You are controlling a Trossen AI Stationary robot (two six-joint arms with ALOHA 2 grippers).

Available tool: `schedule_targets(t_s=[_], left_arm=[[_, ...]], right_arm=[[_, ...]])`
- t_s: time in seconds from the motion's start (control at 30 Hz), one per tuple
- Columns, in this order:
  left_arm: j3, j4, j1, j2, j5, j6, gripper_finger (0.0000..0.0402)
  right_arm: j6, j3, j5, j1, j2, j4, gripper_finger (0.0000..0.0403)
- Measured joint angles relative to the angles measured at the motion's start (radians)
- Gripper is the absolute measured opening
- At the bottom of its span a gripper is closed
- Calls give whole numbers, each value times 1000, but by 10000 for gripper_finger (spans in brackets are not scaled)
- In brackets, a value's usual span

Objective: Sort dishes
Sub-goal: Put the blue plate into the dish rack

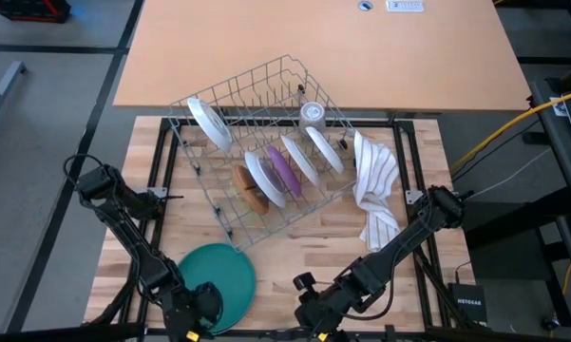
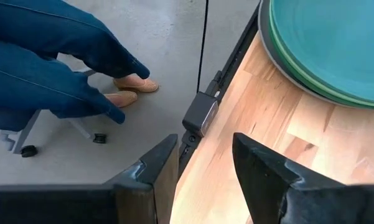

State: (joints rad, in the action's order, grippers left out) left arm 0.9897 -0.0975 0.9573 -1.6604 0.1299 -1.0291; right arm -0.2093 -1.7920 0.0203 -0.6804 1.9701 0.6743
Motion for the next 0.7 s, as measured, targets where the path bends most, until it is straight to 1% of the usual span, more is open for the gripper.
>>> schedule_targets(t_s=[0.17,0.4,0.57,0.7], left_arm=[[0,-41,13,0,-1,94,215],[0,-119,12,0,0,172,215],[0,-118,20,0,0,184,214],[0,-110,50,0,1,182,214]], right_arm=[[-23,0,-46,0,0,0,156],[-58,0,-94,0,0,0,156],[-77,0,-117,0,0,0,156],[-78,0,-118,0,0,0,156]])
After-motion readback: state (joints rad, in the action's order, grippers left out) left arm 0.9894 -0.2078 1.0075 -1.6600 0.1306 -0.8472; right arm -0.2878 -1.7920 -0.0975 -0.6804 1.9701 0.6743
